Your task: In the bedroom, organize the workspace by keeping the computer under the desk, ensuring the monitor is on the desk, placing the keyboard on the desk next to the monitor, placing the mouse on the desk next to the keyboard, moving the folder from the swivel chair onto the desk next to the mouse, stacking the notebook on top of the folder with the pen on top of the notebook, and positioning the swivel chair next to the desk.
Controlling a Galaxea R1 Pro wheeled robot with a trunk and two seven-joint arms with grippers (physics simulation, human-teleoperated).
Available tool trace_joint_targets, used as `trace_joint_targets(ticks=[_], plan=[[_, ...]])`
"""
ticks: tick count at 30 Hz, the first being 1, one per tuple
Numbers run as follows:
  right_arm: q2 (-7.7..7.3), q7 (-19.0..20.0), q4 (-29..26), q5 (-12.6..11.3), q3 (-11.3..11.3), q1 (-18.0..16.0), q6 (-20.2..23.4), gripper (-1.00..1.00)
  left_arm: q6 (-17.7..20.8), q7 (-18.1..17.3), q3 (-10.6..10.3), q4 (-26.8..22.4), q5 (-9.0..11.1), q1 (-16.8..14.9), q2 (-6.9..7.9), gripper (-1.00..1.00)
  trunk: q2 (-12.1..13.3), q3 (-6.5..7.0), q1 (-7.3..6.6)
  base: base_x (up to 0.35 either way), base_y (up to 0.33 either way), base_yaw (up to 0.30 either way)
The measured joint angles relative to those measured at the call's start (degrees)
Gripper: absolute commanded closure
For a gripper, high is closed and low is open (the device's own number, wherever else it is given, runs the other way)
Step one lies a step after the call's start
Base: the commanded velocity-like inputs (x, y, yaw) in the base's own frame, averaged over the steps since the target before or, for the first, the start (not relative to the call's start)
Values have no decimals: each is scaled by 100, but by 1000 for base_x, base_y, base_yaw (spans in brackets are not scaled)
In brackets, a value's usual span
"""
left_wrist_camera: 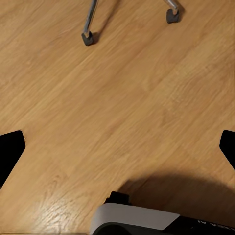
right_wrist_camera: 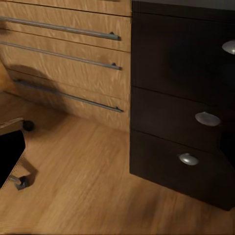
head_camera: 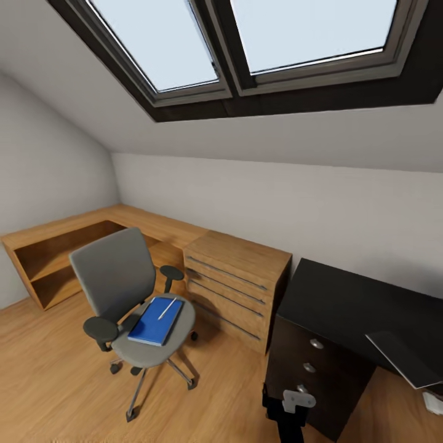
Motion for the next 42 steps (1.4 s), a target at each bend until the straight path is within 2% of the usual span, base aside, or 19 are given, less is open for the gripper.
trace_joint_targets(ticks=[17, 19, 25, 32, 33, 34, 35, 36, 38, 39, 41, 42], plan=[[-13, 0, 0, 9, 2, 0, 15, -100, 46, 3, -11, 38, 4, 0, 3, -100, 0, 0, 0, 0, 0, 279], [-16, 0, 0, 8, 3, 0, 16, -100, 53, 16, -2, 190, 11, 0, 2, -100, 0, 0, 0, 0, 0, 279], [-11, -2, 0, 7, 2, 0, 17, -100, 55, 18, 20, 1111, 33, 0, -14, -100, 0, 0, 0, 0, 0, 279], [-4, 0, 0, 7, 2, 0, 24, -100, 15, 7, 26, 1462, 41, -2, 32, -100, 0, 0, 0, 0, 0, 279], [-3, -1, 0, 7, 2, 0, 25, -100, -96, 12, 32, 1487, 46, 1, 73, -100, -1, 0, 0, 0, 0, 279], [-3, -2, 0, 7, 2, 0, 26, -100, -579, 42, 55, 1508, 80, 2, 121, -100, 0, 0, 0, 0, 0, 279], [-3, 0, 0, 7, 3, 0, 29, -100, -1199, 58, 127, 1563, 207, 4, 163, -100, 0, 0, 0, 0, 0, 279], [-6, -2, 0, 7, 2, 0, 28, -100, -1942, 68, 276, 1673, 433, 5, 222, -100, 0, 0, 0, 0, 0, 279], [-8, -1, 0, 7, 2, 0, 28, -100, -2686, 63, 432, 1790, 697, 5, 263, -100, 0, 0, 0, 0, 0, 279], [-9, -2, 0, 7, 2, 0, 29, -100, -3273, 48, 566, 1868, 931, 5, 282, -100, 0, 0, 0, 0, 0, 279], [-11, -1, 0, 7, 2, 0, 29, -100, -3773, 36, 665, 1940, 1137, 5, 296, -100, 0, 0, 0, 0, 0, 279], [-11, 0, 0, 7, 2, 0, 28, -100, -3880, 34, 679, 1957, 1174, 5, 300, -100, 0, 0, 0, 0, 0, 279]])
